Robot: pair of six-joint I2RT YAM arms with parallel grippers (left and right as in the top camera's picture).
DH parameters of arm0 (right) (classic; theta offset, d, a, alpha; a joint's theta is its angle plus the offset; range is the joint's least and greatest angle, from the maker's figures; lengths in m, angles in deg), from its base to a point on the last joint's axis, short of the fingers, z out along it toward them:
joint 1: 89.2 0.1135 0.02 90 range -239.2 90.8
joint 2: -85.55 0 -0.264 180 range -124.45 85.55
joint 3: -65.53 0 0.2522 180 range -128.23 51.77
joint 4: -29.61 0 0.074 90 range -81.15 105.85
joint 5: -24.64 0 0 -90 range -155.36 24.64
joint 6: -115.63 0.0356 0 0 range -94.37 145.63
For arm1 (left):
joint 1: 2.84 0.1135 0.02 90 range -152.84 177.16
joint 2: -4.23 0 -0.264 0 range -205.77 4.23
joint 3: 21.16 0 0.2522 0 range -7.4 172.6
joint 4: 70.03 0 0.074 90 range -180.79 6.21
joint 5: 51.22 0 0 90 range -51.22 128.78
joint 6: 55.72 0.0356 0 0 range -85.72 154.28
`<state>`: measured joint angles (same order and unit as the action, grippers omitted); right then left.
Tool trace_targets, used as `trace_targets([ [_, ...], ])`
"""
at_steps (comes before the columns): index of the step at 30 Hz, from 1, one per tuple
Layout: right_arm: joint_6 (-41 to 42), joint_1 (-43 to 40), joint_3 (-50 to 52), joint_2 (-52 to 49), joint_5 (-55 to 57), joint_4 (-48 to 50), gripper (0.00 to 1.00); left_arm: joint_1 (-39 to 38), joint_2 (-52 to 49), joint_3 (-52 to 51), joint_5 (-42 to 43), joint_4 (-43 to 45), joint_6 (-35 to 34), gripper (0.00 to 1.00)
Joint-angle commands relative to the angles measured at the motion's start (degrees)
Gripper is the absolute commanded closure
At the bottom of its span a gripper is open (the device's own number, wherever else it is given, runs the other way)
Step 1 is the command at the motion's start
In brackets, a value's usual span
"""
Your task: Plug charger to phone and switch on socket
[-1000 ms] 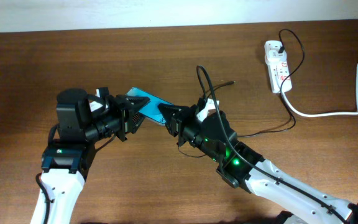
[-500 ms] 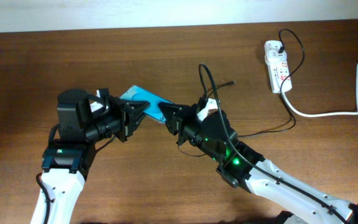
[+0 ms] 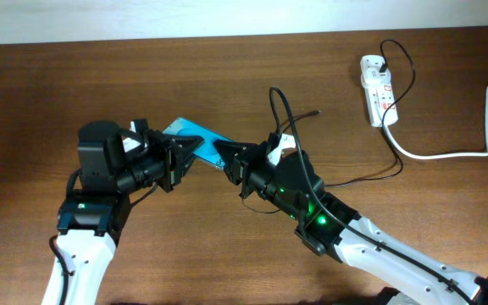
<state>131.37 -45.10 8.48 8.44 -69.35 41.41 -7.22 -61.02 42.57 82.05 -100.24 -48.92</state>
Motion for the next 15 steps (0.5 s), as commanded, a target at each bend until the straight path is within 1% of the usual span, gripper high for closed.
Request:
trace_targets([
  [1, -1.60, 0.55, -0.87, 0.55, -0.50, -1.22, 0.96, -0.09, -0.04, 0.15, -0.09, 0.13, 0.13, 0.92],
  [2, -1.57, 0.55, -0.87, 0.55, -0.52, -1.33, 0.96, -0.09, -0.04, 0.15, 0.02, 0.13, 0.11, 0.98],
  [3, -1.57, 0.55, -0.87, 0.55, -0.52, -1.31, 0.96, -0.09, -0.04, 0.15, 0.00, 0.13, 0.11, 1.00],
  [10, -1.60, 0.52, -0.87, 0.55, -1.40, -1.36, 0.94, -0.09, -0.04, 0.15, 0.44, 0.15, 0.11, 1.00],
  [15, -1.60, 0.52, -0.87, 0.55, -1.40, -1.38, 0.81, -0.09, -0.04, 0.15, 0.44, 0.15, 0.13, 1.00],
])
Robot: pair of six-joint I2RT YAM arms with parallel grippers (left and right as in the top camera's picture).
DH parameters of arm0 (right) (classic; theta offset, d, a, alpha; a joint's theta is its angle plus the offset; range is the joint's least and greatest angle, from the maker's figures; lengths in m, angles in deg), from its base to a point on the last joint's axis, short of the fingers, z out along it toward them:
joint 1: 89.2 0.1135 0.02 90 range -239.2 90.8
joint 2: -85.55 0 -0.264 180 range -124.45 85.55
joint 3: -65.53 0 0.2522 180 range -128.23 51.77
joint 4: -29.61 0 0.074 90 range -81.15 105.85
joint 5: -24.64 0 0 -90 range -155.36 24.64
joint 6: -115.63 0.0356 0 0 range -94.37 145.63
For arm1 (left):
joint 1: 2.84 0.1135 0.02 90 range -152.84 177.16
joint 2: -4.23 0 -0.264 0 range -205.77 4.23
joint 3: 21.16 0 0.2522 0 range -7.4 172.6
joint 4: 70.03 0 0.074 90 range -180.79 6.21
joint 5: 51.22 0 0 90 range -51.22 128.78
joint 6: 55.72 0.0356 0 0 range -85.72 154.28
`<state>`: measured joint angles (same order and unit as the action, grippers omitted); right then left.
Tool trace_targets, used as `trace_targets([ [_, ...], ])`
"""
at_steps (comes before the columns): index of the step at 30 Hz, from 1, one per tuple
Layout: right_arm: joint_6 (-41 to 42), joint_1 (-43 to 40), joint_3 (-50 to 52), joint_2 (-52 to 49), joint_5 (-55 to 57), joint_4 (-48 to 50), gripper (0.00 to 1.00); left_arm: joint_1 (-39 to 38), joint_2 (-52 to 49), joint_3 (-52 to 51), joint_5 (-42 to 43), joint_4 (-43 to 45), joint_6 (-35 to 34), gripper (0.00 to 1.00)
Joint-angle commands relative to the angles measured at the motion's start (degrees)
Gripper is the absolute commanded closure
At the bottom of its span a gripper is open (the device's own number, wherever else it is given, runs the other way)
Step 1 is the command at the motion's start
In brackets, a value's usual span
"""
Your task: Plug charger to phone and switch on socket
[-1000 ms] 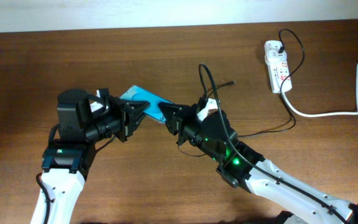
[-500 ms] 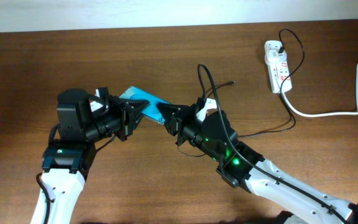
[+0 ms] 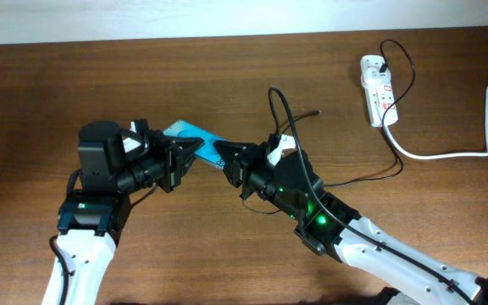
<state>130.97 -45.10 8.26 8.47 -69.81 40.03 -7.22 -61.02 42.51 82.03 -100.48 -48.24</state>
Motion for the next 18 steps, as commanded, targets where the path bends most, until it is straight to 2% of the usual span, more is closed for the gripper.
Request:
trace_targets([
  [1, -1.20, 0.52, -0.66, 0.52, -0.94, 0.00, 0.78, -0.09, -0.04, 0.22, 0.48, 0.39, -0.52, 1.00],
  [4, -1.20, 0.52, -0.66, 0.52, -0.94, 0.00, 0.75, -0.09, -0.04, 0.22, 0.48, 0.37, 1.53, 1.00],
  [11, -1.18, 0.52, -0.66, 0.52, -1.60, 0.07, 0.55, -0.09, -0.04, 0.22, 0.70, 0.35, 3.34, 1.00],
  [14, -1.20, 0.52, -0.66, 0.52, -1.62, 0.09, 0.26, -0.09, -0.04, 0.22, 0.90, 0.35, 3.76, 1.00],
  [15, -1.18, 0.52, -0.66, 0.52, -2.36, 0.13, 0.23, -0.07, -0.04, 0.22, 0.90, 0.35, 3.76, 1.00],
  [16, -1.22, 0.52, -0.66, 0.52, -3.04, 0.20, 0.15, 0.02, -0.04, 0.22, 0.85, 0.37, 3.85, 1.00],
  [18, -1.62, 0.52, -0.66, 0.52, -3.98, 0.04, 0.04, 0.66, -0.04, 0.22, 1.25, 0.37, 7.23, 1.00],
])
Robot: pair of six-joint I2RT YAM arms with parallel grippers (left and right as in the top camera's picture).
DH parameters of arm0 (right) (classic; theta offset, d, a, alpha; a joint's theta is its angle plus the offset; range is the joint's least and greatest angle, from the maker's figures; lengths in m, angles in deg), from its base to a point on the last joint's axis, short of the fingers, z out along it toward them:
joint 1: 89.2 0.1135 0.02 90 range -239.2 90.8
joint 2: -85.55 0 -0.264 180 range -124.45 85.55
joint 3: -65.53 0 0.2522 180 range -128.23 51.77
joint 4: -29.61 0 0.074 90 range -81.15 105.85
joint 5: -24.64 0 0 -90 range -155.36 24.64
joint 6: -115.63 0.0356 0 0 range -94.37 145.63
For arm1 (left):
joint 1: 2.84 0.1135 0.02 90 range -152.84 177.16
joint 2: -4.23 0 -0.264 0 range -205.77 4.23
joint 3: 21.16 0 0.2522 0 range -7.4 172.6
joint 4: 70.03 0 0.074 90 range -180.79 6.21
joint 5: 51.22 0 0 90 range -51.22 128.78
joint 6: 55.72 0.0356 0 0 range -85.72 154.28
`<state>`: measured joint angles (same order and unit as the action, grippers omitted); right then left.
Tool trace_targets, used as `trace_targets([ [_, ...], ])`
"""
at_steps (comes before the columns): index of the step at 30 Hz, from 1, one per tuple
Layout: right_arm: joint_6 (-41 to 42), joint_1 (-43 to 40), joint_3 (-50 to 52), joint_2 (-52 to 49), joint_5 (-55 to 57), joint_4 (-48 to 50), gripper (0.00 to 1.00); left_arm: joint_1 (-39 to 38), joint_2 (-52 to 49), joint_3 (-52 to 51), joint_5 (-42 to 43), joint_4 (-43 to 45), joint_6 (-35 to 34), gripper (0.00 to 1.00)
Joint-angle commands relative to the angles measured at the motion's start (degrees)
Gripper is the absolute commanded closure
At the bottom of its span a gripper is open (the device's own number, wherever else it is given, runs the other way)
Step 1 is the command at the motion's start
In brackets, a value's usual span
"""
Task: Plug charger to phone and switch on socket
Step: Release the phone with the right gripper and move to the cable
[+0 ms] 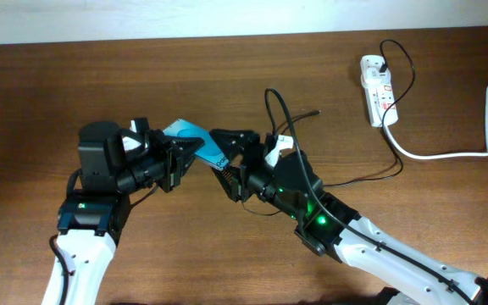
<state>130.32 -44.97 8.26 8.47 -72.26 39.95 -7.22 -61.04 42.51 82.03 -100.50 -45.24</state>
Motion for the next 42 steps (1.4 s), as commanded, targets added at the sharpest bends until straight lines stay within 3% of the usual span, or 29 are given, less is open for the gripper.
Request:
trace_targets([
  [1, -1.99, 0.39, -0.66, 0.52, -1.73, -0.13, 0.01, 1.57, -0.02, 0.22, 2.93, 0.42, 4.59, 1.00],
  [5, -5.33, 0.39, -0.66, 0.52, -1.73, -3.10, 0.02, 5.95, -0.04, 0.22, 8.31, 0.39, 6.99, 1.00],
  [12, -10.43, -0.09, -0.66, 3.41, -1.29, -10.40, 0.02, 6.05, -3.45, 0.22, 18.56, -0.02, 11.91, 1.00],
  [14, -11.50, -2.12, -0.66, 6.16, -1.27, -17.75, 0.02, 6.05, -5.09, 0.22, 20.68, -0.04, 13.05, 1.00],
  [18, -18.64, -6.14, -0.66, 12.22, 0.15, -30.71, 0.02, 6.05, -5.40, 0.22, 22.03, -0.07, 15.26, 1.00],
  [20, -20.55, -6.49, -0.66, 15.19, 6.12, -38.40, 0.02, 6.05, -5.40, 0.22, 23.02, -0.09, 16.24, 1.00],
  [25, -32.76, -6.49, -0.66, 17.57, 11.98, -45.48, 0.02, 6.05, -5.40, 0.22, 22.99, -0.94, 20.17, 1.00],
  [28, -33.55, -6.49, -0.68, 18.23, 19.76, -55.80, 0.02, 6.05, -5.40, 0.22, 22.99, -0.94, 20.52, 1.00],
  [30, -34.36, -7.17, -0.70, 18.23, 23.96, -57.77, 0.02, 6.03, -5.40, 0.22, 22.97, -0.96, 23.15, 1.00],
  [33, -35.50, -14.78, -0.70, 18.21, 24.79, -56.72, 0.02, 6.05, -5.40, 0.22, 22.75, -1.14, 23.93, 1.00],
  [37, -44.98, -28.37, -3.76, 13.03, 9.03, -53.46, 0.02, 6.03, -5.44, 0.22, 19.89, -3.32, 23.91, 1.00],
  [42, -51.95, -30.82, -31.15, -9.14, 9.20, -72.72, 0.02, 6.03, -5.44, 0.22, 17.31, -3.56, 23.93, 1.00],
])
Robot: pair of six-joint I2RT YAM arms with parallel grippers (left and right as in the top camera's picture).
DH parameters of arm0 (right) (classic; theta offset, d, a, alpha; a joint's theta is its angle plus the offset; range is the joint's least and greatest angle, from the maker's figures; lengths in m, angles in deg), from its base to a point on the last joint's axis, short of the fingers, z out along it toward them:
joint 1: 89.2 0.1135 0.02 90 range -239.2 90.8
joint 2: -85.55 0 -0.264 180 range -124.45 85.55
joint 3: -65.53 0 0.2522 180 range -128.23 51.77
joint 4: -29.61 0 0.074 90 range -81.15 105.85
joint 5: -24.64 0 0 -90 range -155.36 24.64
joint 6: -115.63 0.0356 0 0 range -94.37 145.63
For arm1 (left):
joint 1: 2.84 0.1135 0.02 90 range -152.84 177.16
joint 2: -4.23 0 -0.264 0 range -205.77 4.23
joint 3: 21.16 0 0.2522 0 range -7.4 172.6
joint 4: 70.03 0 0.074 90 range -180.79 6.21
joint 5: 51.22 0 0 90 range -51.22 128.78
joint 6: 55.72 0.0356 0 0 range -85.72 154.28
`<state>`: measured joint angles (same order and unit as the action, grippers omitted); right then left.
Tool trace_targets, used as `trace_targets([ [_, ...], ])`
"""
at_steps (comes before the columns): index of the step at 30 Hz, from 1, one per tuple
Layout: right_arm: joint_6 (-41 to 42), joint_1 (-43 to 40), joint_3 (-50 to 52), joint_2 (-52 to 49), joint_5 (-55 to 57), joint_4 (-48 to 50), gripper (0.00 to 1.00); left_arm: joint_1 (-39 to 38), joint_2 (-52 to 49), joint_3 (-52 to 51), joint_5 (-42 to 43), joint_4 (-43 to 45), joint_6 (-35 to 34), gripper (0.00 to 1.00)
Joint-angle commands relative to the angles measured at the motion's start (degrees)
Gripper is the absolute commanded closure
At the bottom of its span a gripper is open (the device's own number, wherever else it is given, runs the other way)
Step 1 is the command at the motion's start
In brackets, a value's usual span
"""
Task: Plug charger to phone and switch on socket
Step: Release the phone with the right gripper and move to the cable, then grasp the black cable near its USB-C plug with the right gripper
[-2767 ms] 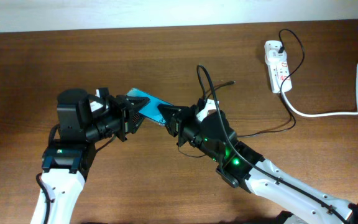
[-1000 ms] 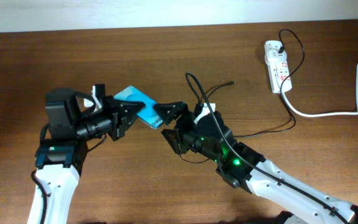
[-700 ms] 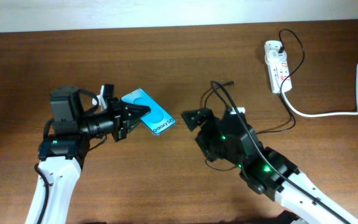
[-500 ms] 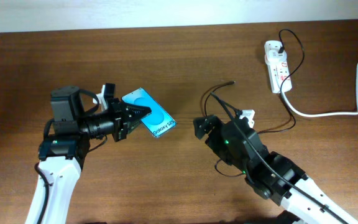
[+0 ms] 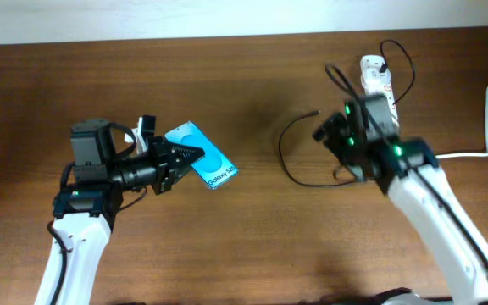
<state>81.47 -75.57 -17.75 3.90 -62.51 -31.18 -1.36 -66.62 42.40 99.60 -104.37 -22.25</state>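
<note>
My left gripper (image 5: 182,158) is shut on the left end of a blue phone (image 5: 208,163), which hangs tilted over the left middle of the table. The black charger cable (image 5: 283,159) loops on the table at centre right, and its free plug end (image 5: 316,112) points up and to the right. My right gripper (image 5: 322,132) hovers just right of that loop, below the plug end. It looks open with nothing in it. The white socket strip (image 5: 378,85) lies at the far right, partly behind the right arm, with the charger plugged in.
The strip's white mains lead (image 5: 447,154) runs off the right edge of the table. The black cable also arcs above the strip near the back wall. Bare brown tabletop lies between the phone and the cable loop.
My right arm has left the phone and now stands at the right, beside the cable loop. The left gripper still holds the phone, now a little lower and more tilted.
At first both grippers met at the phone in the table's middle, the right one closed at its right end. Then the right gripper stood wide open around that end. Now only the left gripper holds the phone, and the right is over by the cable.
</note>
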Motion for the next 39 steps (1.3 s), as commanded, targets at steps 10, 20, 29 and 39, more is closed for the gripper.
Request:
trace_targets([
  [10, 2.12, -3.17, -22.71, -36.17, -0.55, 5.38, 0.09, 0.17, 0.13, 0.33, -0.22, 0.31, 0.94, 1.00],
  [20, 9.66, -3.08, -22.71, -43.50, -1.64, 12.66, 0.34, 0.17, 0.13, 0.33, -0.48, 0.28, 0.92, 1.00],
  [29, 10.69, -2.08, -22.71, -48.15, -5.03, 15.54, 0.62, 0.20, 0.13, 0.33, -0.70, 0.28, 0.92, 1.00],
  [39, -2.45, -2.12, -23.47, -49.86, -2.45, 10.34, 0.96, 0.17, 0.13, 0.33, -0.66, 0.28, 0.92, 1.00],
])
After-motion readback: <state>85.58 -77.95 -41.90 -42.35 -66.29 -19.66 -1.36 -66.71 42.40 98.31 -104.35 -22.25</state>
